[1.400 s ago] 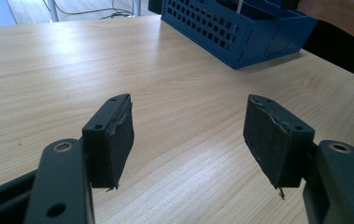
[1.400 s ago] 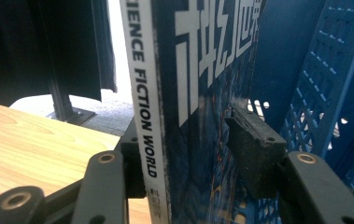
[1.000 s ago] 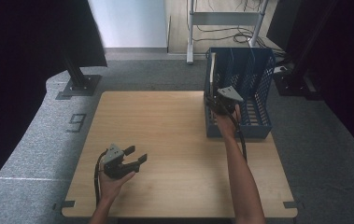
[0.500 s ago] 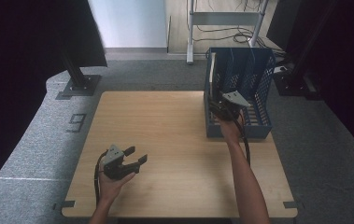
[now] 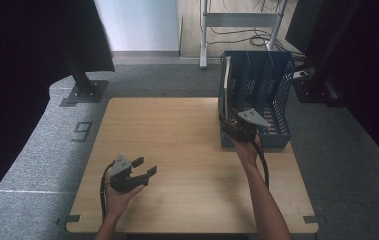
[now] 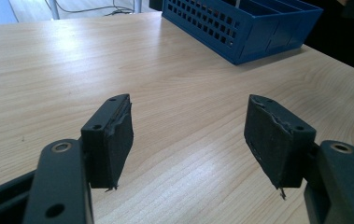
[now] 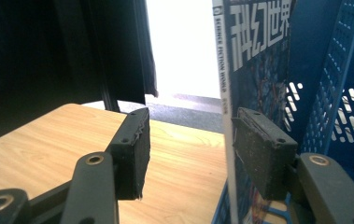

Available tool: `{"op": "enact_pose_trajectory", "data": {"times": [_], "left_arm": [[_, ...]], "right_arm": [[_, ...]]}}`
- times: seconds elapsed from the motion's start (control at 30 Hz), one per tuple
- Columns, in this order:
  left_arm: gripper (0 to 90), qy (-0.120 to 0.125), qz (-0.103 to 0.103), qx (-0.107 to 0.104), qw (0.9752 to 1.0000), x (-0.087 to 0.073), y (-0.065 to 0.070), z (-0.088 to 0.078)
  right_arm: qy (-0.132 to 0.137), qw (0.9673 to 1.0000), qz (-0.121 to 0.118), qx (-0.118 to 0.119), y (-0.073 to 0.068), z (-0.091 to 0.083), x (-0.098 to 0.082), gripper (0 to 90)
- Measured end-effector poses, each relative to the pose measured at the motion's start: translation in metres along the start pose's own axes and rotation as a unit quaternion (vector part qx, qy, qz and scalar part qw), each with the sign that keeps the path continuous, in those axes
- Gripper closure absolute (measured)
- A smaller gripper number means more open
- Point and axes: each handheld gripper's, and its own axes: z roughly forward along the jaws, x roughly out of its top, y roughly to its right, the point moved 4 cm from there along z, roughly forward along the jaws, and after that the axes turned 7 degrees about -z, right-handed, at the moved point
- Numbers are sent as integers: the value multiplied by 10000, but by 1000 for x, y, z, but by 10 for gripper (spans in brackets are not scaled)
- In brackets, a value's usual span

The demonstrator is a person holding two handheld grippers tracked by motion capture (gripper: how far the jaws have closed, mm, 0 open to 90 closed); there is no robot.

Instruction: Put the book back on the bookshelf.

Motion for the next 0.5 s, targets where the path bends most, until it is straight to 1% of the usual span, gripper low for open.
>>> {"op": "enact_pose_trajectory", "data": {"times": [0.1, 0.17, 0.23, 0.4, 0.5], "left_arm": [[328, -2, -9, -7, 10000, 0, 0, 0], [328, -17, 0, -8, 10000, 0, 0, 0], [328, -32, 16, -29, 10000, -1, 2, 1], [326, -85, 69, -56, 9999, -2, 5, 4], [327, -131, 70, -62, 9999, -4, 6, 6]], "right_arm": [[-89, 9999, 42, 68, -5, -9, -4, 450], [-95, 9999, -34, 47, -8, -17, -8, 450], [-95, 9999, 23, 109, -11, -26, -12, 450], [-144, 9997, -43, 208, -19, -45, -27, 450], [-60, 9997, -61, 224, -24, -56, -38, 457]]}}
